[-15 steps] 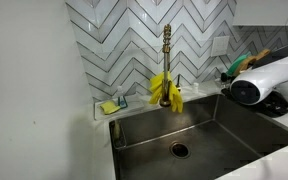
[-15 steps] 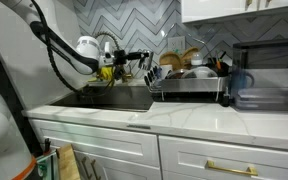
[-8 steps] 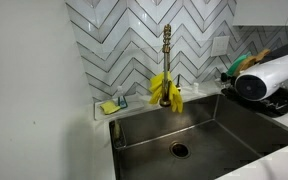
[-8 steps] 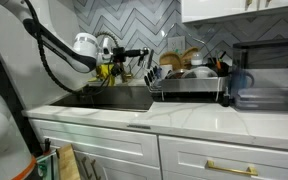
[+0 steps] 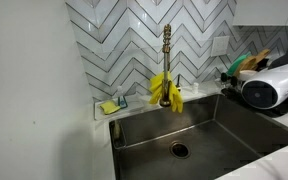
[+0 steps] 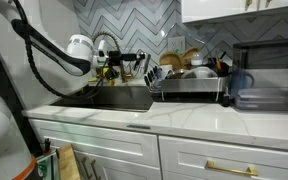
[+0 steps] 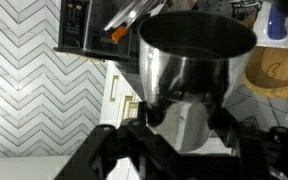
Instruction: Flip the silver cup to its side, pick up the silver cup and hang it on the first cup hanger on the dish rack
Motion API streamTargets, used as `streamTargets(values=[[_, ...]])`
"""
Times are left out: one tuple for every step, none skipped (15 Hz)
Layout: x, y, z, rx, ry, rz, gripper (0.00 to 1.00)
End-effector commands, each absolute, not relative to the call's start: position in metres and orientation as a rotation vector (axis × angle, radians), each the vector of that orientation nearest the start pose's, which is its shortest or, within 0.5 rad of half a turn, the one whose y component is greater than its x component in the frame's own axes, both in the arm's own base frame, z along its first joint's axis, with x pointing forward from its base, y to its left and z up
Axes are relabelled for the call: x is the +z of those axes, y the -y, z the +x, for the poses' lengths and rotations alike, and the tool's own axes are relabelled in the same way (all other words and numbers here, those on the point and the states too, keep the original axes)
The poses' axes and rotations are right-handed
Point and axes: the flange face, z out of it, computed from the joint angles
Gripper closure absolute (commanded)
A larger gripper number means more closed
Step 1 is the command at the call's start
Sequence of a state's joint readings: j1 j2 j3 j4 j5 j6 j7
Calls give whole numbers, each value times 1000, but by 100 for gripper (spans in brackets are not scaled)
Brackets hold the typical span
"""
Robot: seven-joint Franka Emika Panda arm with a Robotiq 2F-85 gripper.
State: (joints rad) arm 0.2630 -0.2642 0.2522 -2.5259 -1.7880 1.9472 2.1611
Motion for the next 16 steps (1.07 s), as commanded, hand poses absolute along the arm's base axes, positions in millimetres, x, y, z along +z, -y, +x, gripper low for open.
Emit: streamTargets(values=[[408, -162, 407, 1783, 487, 1886, 59], [405, -160, 405, 1808, 496, 1880, 59], [403, -160, 405, 1824, 510, 1879, 59], [401, -159, 405, 1844, 528, 1873, 59], [400, -158, 405, 1863, 533, 1865, 59], [398, -157, 405, 1876, 543, 1866, 59], [397, -156, 405, 1897, 535, 1852, 59], [395, -155, 406, 1910, 528, 1847, 59], [393, -154, 406, 1921, 526, 1846, 59], [390, -153, 407, 1934, 524, 1849, 59], [387, -152, 407, 1946, 524, 1851, 59], [383, -152, 407, 1947, 523, 1860, 59], [380, -151, 407, 1944, 519, 1863, 59], [377, -150, 406, 1936, 505, 1868, 59], [375, -148, 406, 1929, 499, 1869, 59], [374, -146, 407, 1929, 493, 1865, 59]])
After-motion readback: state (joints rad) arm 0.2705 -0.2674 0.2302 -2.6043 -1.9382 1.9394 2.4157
